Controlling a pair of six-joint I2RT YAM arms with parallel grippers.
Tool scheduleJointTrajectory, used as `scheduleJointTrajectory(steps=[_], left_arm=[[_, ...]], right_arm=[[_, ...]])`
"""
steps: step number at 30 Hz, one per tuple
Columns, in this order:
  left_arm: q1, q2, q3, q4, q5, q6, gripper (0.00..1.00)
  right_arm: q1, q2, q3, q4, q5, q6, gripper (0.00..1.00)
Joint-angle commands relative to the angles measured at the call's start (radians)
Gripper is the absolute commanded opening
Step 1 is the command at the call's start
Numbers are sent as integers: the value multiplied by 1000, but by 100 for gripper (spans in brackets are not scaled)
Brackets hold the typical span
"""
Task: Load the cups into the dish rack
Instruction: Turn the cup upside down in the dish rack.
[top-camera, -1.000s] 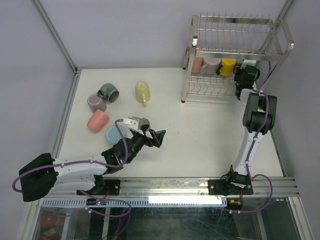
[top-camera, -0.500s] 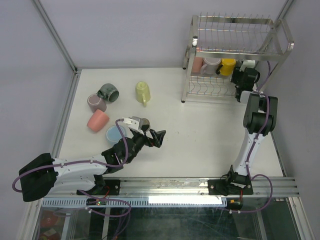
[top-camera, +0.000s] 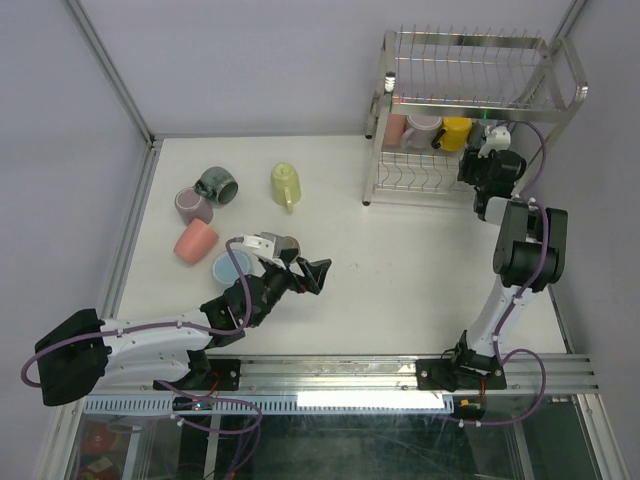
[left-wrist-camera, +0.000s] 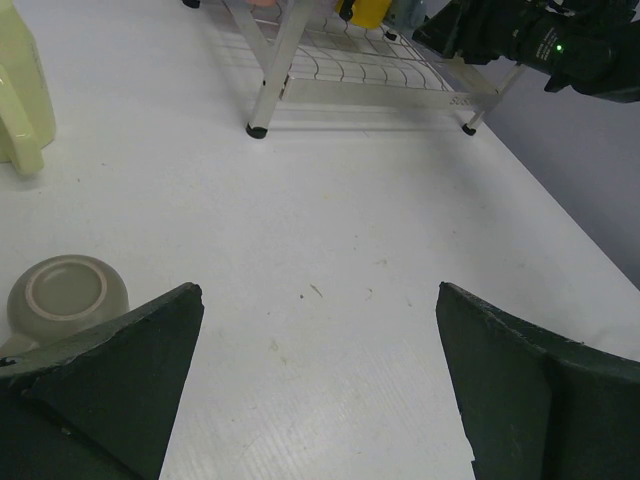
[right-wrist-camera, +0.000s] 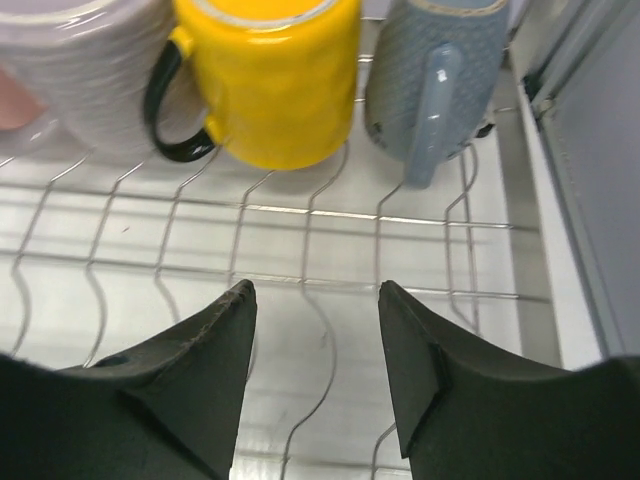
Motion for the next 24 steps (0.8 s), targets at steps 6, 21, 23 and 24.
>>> scheduleJointTrajectory(steps=[6,21,23,24], left_arm=[[5,-39,0,33,16,-13,99],[6,-119,-33,-11,-38,9,99],[6,-137,-39,-16,-50,23,99],[7,-143,-40,-17,-57,34,99]], right_arm=[[-7,-181,-99,-56,-271,32,54],[-17,-330,-126,-395,-712,-56,51],[-18,-353,-131,-449,-749,-85,51],[-18,-366,-132,-483,-769,-101,51]])
